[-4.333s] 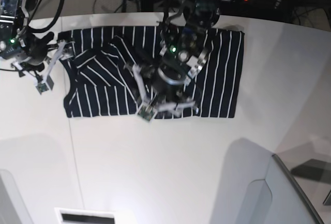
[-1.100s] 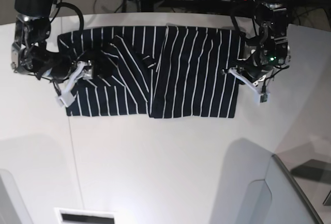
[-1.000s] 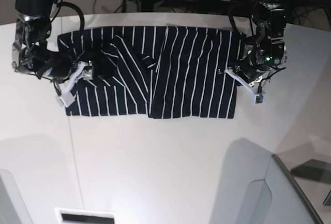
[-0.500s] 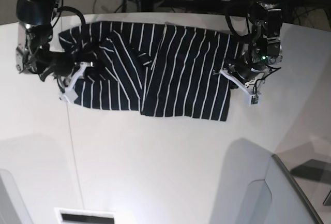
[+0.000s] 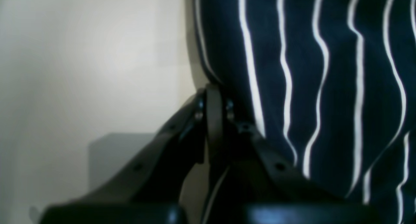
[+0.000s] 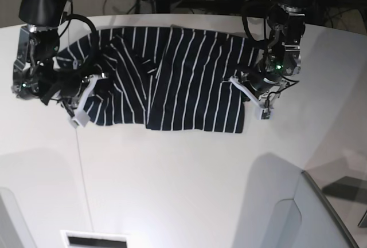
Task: Layout the t-shirt on the table in an organized manner, then fold the t-shirt properly
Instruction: 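Grasp both ends and fold them toward each other with both grippers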
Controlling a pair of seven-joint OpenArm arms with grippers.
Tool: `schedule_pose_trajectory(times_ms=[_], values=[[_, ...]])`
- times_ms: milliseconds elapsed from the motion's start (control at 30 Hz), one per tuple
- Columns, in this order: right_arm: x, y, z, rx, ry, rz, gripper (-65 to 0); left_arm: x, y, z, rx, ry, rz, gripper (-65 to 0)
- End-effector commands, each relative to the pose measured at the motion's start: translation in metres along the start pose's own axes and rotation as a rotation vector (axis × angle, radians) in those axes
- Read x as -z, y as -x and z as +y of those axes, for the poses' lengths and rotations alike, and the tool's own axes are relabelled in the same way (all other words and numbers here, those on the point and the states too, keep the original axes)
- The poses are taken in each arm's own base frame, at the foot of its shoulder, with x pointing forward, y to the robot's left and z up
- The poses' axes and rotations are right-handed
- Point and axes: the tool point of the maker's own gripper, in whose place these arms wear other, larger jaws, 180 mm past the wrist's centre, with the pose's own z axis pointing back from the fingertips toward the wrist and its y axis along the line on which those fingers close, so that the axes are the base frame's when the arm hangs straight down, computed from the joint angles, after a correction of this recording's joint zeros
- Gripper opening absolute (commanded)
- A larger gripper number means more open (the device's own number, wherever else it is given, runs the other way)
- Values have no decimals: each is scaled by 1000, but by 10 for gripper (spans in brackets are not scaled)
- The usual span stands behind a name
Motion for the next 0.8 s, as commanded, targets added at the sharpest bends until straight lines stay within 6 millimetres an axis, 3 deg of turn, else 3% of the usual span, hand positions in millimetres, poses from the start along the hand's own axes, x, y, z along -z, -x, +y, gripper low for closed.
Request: schedule_pose_trajectory(times_ms=[0,233,433,633,767], values=[[-7,-18,5,-30,-7,-50,-644,1,26,-14,17,31,107,-650],[-7,-38,36,-87,9,-51,-644,6,32,-52,75,106,126,-650],[-10,-54,45,-64,18,-80,-644,11,17,-75,65,141,101,-650],[1,-54,66,-92,-20,-59,-644,13,12,-103,121,193,97,-650],[9,-52,81,-114,-49,-43,-644,15,16,-111,141,208,110,-650]])
